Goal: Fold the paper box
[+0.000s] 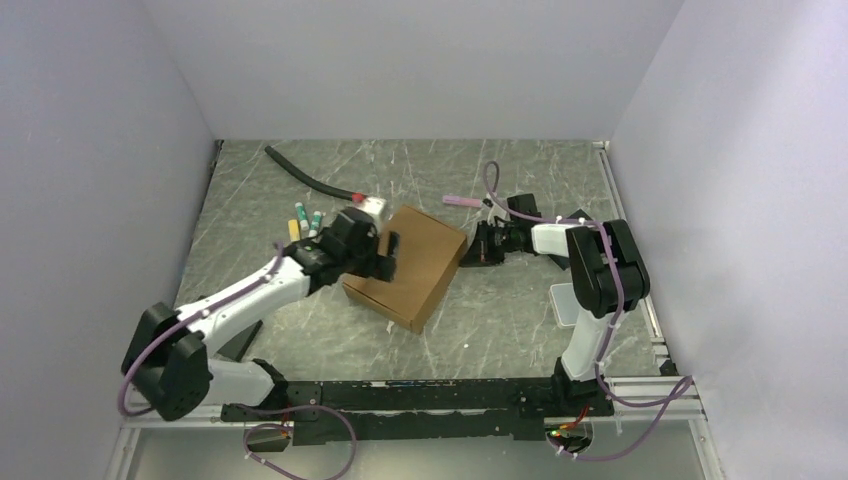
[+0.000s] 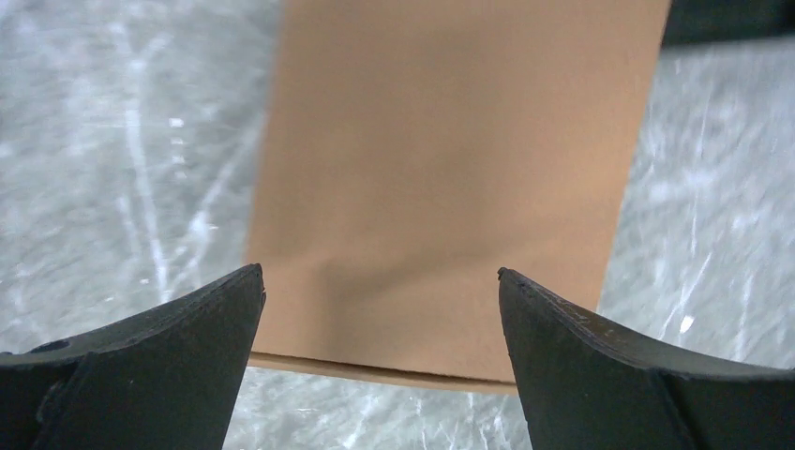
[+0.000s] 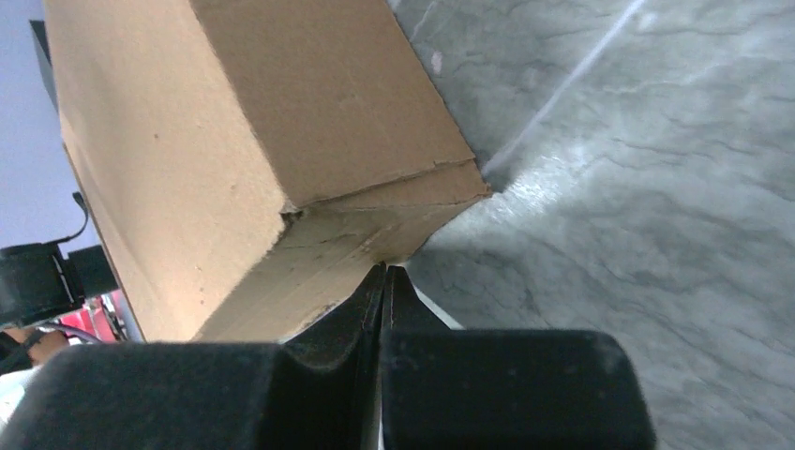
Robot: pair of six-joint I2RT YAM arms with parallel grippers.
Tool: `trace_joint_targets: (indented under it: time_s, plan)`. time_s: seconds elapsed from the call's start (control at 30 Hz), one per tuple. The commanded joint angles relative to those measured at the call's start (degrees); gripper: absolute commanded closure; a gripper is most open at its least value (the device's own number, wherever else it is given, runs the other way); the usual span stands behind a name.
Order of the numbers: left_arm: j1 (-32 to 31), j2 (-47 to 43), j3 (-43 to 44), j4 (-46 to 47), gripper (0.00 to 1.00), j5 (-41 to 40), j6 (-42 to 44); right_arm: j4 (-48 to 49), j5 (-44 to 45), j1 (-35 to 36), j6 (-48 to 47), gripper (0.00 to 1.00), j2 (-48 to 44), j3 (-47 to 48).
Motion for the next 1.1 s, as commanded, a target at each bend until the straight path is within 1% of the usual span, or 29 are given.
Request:
trace_joint_targets:
  time_s: [0.0, 0.1, 0.13, 0.2, 0.27, 0.33, 0.47, 0.6, 0.73, 0.87, 0.9, 0.97, 1.07]
  plan:
    - [10.34, -4.68, -2.32, 2.37, 0.01, 5.30, -6.16, -0.99, 1.46, 2.41, -1.35, 0.98, 1.79, 2.44]
    - [17.42, -2.79, -4.22, 5.32, 0.00, 12.31, -6.88, 0.86, 0.63, 3.37, -0.82, 0.98, 1.43, 1.78]
    - [19.05, -1.41, -4.91, 7.20, 0.00, 15.00, -6.99, 1.79, 0.52, 3.70, -0.25, 0.98, 1.01, 1.39]
    - [20.76, 2.35, -4.92, 8.16, 0.01, 18.12, -7.10, 3.54, 0.10, 4.25, 0.79, 0.98, 0.25, 0.48]
    - [21.29, 5.78, -4.32, 8.62, 0.01, 20.67, -6.77, 6.10, -0.51, 4.63, 1.50, 0.98, 0.14, -0.04]
    - [21.31, 8.03, -4.34, 10.06, 0.00, 25.06, -6.84, 7.10, -1.64, 4.66, 2.12, 0.97, 0.39, -0.16]
    - [21.27, 10.38, -5.82, 14.18, 0.06, 33.68, -9.07, 9.48, -3.71, 4.69, 3.48, 0.96, -0.10, -0.47]
    - [20.23, 12.84, -8.80, 22.04, 0.11, 40.24, -16.79, 8.56, -3.51, 4.35, 2.47, 0.95, -0.99, 0.34]
    - [19.64, 13.16, -10.70, 25.15, 0.11, 36.85, -23.25, 3.33, -1.02, 1.74, -3.99, 0.95, -2.91, 2.52]
    - [19.64, 11.28, -10.20, 21.32, 0.09, 30.04, -25.63, -14.16, 3.40, 0.22, -19.57, 0.92, -4.88, 8.78]
    - [19.64, 10.94, -10.02, 20.98, 0.09, 29.21, -26.07, -16.91, 4.32, -0.32, -22.60, 0.92, -5.99, 9.32]
    - [19.64, 10.53, -9.42, 20.58, 0.09, 28.38, -26.71, -20.59, 5.46, -1.14, -28.05, 0.92, -9.71, 8.63]
    - [19.64, 10.22, -9.16, 21.05, 0.09, 28.30, -27.99, -24.69, 6.28, -0.12, -36.57, 0.93, -14.95, 5.34]
